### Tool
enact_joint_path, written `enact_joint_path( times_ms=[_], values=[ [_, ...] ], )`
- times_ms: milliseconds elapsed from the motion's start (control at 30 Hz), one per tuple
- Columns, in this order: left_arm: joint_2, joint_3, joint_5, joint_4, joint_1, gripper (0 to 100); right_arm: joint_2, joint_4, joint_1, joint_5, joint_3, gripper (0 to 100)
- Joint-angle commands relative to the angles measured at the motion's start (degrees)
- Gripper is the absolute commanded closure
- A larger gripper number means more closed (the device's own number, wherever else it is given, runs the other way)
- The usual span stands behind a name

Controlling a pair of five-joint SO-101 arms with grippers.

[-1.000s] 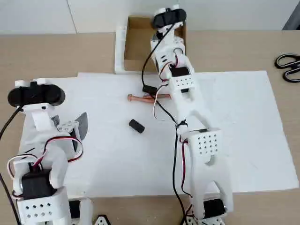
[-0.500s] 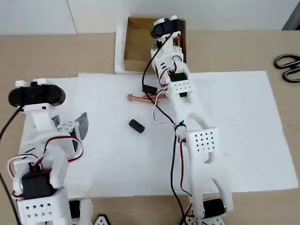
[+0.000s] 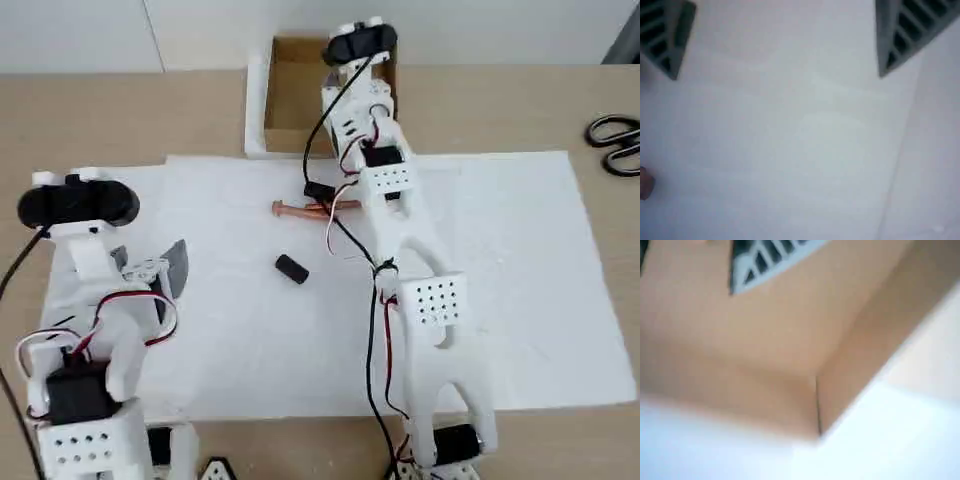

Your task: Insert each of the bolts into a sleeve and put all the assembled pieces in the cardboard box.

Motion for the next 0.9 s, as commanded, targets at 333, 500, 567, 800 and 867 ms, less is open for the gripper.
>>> enact_joint_path(
  times_ms=[333, 500, 567, 800, 867],
  values=[
    [-0.7, -0.2, -0.3, -0.3, -0.1, 76, -1.3, 31.9, 1.6, 0.7, -36.5, 89.0],
    [-0.7, -0.4, -0.4, -0.4, -0.1, 76, -2.1, 47.0, 0.7, 0.7, -42.2, 89.0],
    [-0.7, -0.6, -0.5, -0.4, -0.4, 76, -4.7, 52.8, 0.6, 0.7, -42.3, 89.0],
    [-0.7, -0.4, -0.3, -0.4, -0.4, 76, -16.4, 77.4, -1.2, 0.9, -42.2, 89.0],
    [-0.7, -0.3, -0.3, -0.4, -0.4, 76, -18.7, 82.9, -1.3, 0.9, -42.2, 89.0]
  ],
)
